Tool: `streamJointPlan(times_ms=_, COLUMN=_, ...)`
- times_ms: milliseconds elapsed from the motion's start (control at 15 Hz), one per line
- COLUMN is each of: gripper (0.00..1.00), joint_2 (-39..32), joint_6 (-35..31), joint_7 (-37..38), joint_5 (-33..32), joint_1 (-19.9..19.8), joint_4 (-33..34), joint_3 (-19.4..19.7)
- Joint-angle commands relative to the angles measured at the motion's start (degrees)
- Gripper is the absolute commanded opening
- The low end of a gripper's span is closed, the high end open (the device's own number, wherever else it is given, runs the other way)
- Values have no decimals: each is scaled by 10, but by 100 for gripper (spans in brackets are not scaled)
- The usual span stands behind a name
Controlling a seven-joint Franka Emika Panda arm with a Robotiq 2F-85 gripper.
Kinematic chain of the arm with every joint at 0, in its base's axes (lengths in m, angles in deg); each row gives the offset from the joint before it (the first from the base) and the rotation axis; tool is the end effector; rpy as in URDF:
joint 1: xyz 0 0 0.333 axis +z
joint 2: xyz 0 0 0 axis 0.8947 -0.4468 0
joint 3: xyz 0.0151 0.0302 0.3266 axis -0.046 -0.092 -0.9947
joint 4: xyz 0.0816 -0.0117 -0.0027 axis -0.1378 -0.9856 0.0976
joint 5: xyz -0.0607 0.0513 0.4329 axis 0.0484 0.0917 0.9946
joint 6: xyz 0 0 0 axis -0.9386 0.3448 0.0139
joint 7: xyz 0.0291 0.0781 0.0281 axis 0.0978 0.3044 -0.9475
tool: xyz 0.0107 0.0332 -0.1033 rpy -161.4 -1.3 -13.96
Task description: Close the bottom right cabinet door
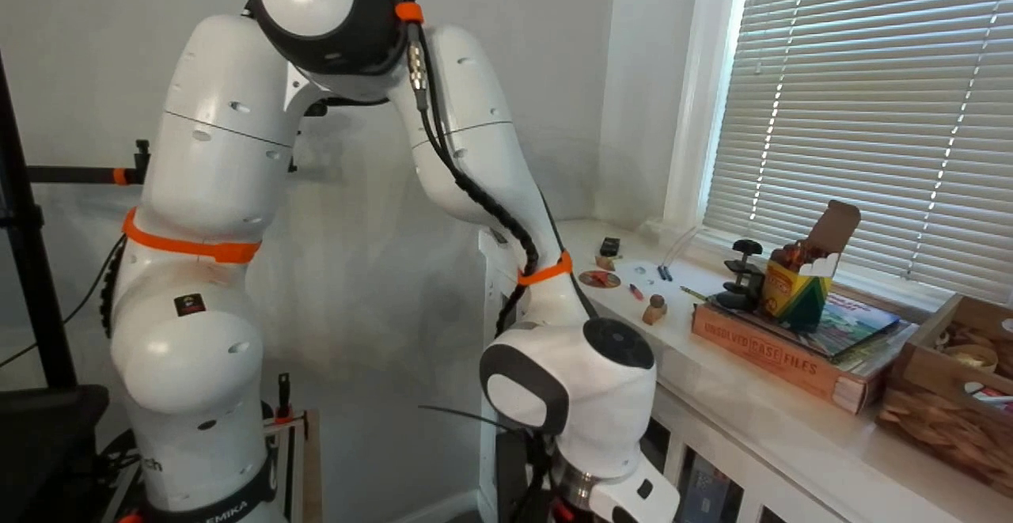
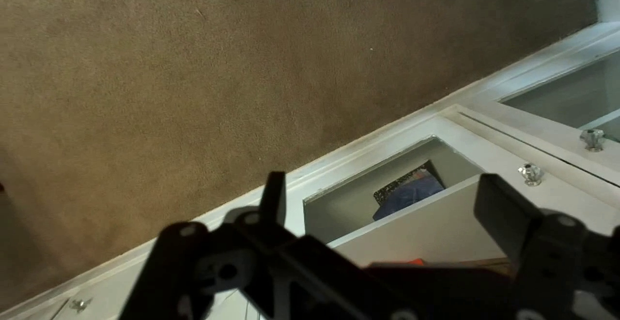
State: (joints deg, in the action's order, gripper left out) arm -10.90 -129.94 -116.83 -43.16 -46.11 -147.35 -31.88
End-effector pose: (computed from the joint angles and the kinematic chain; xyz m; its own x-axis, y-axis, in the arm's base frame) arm 0.3971 -0.2117 0.1409 0.9385 -0.3436 -0.0330 -0.3451 -0.9364 -0.0633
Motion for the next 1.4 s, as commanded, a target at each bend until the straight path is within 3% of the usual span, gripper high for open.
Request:
streamJointPlan(times_ms=0, gripper=100, joint_2=63, joint_6=129, joint_7=110, joint_5=-158, joint_1=68, joint_4=48, joint_3=102)
streamJointPlan(times_ms=267, gripper=100, joint_2=129, joint_6=277, joint_7=195, joint_5=-292, joint_1=105, joint_4=147, joint_3=138)
streamJointPlan(times_ms=333, gripper=100, joint_2=162, joint_6=309, joint_7=228, joint_5=-346, joint_1=-1, joint_4=174, joint_3=25)
streamJointPlan(times_ms=400, gripper=100, joint_2=175, joint_6=340, joint_7=240, joint_5=-367, joint_1=-12, joint_4=200, joint_3=2)
streamJointPlan(times_ms=533, gripper=100, joint_2=207, joint_6=399, joint_7=253, joint_5=-394, joint_1=-65, joint_4=245, joint_3=-82)
streamJointPlan(times_ms=800, gripper=100, joint_2=262, joint_6=550, joint_7=260, joint_5=-382, joint_1=-140, joint_4=338, joint_3=-220)
streamJointPlan(times_ms=867, gripper=100, joint_2=270, joint_6=574, joint_7=260, joint_5=-370, joint_1=-150, joint_4=355, joint_3=-241)
streamJointPlan(times_ms=933, gripper=100, joint_2=251, joint_6=530, joint_7=247, joint_5=-372, joint_1=-169, joint_4=334, joint_3=-245)
streamJointPlan(times_ms=1067, gripper=100, joint_2=266, joint_6=541, joint_7=250, joint_5=-372, joint_1=-180, joint_4=346, joint_3=-267)
streamJointPlan(times_ms=1333, gripper=100, joint_2=250, joint_6=538, joint_7=249, joint_5=-374, joint_1=-194, joint_4=341, joint_3=-268)
